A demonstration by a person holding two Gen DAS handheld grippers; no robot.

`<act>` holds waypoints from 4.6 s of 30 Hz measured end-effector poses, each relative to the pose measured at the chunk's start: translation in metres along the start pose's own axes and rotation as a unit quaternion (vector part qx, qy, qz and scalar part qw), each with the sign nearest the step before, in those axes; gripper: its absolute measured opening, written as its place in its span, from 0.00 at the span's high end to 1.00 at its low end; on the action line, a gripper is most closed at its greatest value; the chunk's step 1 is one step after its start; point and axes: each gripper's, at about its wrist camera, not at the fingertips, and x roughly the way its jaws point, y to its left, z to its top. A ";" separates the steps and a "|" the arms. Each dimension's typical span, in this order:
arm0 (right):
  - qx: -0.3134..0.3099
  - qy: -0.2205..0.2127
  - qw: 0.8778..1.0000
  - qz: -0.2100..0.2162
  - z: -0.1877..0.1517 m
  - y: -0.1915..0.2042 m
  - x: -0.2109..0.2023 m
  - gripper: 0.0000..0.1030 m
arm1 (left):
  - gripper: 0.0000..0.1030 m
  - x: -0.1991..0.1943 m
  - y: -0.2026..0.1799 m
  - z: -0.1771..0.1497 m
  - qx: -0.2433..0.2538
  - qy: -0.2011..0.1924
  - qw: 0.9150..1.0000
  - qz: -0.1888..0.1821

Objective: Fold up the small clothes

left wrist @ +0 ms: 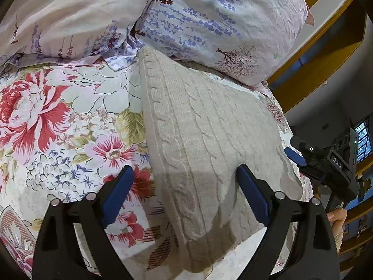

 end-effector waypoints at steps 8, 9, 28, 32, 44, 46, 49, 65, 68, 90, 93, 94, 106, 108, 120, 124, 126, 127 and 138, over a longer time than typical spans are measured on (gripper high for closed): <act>0.057 0.011 0.998 0.019 0.013 -0.030 0.004 0.30 | 0.11 0.003 0.010 0.006 -0.024 0.013 0.999 -0.030; 0.062 0.017 0.998 0.022 0.014 -0.032 0.006 0.30 | 0.11 0.004 0.013 0.008 -0.032 0.016 0.999 -0.037; 0.015 0.138 0.983 0.116 0.031 -0.019 0.060 0.36 | 0.25 0.022 0.033 0.026 -0.121 0.033 0.980 -0.154; 0.011 0.142 0.980 0.141 0.031 -0.019 0.063 0.47 | 0.34 0.023 0.036 0.025 -0.128 0.029 0.977 -0.166; 0.021 0.097 0.976 0.192 0.016 0.012 0.029 0.72 | 0.65 -0.018 0.042 0.015 -0.112 0.011 0.974 -0.197; 0.004 0.091 0.977 0.191 0.011 0.030 0.024 0.73 | 0.65 -0.034 0.046 0.014 -0.107 0.004 0.975 -0.194; -0.030 0.083 0.977 0.196 0.003 0.061 0.026 0.73 | 0.65 -0.068 0.062 0.011 -0.102 -0.013 0.977 -0.186; -0.096 0.115 0.985 0.089 -0.027 0.126 0.098 0.57 | 0.47 -0.104 0.144 -0.014 -0.138 -0.047 0.989 -0.040; -0.120 0.048 0.990 0.063 -0.027 0.125 0.062 0.57 | 0.42 -0.127 0.128 -0.017 -0.096 -0.095 0.990 0.026; -0.307 0.048 0.950 -0.011 -0.068 0.171 0.085 0.58 | 0.35 -0.097 0.047 -0.035 0.098 -0.100 0.985 0.098; -0.313 0.028 0.949 -0.012 -0.077 0.174 0.070 0.58 | 0.36 -0.113 0.038 -0.046 0.109 -0.119 0.980 0.117; -0.320 0.017 0.947 -0.012 -0.083 0.175 0.059 0.58 | 0.35 -0.122 0.035 -0.054 0.116 -0.132 0.976 0.126; -0.346 0.018 0.934 -0.088 -0.122 0.158 0.044 0.56 | 0.26 -0.118 0.050 -0.092 0.146 -0.098 0.949 0.262; -0.345 0.017 0.934 -0.093 -0.121 0.161 0.046 0.56 | 0.26 -0.118 0.052 -0.090 0.139 -0.097 0.951 0.260; -0.293 -0.025 0.954 -0.052 -0.125 0.155 0.001 0.08 | 0.02 -0.155 0.060 -0.110 0.031 -0.136 0.973 0.183; -0.283 -0.030 0.956 -0.073 -0.131 0.154 -0.003 0.04 | 0.02 -0.153 0.055 -0.118 0.028 -0.125 0.971 0.200; -0.283 -0.040 0.953 -0.098 -0.135 0.155 -0.004 0.01 | 0.02 -0.152 0.051 -0.122 0.033 -0.119 0.969 0.212; -0.284 -0.047 0.951 -0.112 -0.137 0.155 -0.006 0.01 | 0.02 -0.150 0.049 -0.123 0.037 -0.116 0.968 0.219; -0.285 0.004 0.952 -0.113 -0.156 0.158 0.013 0.01 | 0.02 -0.131 0.050 -0.130 0.042 -0.076 0.964 0.252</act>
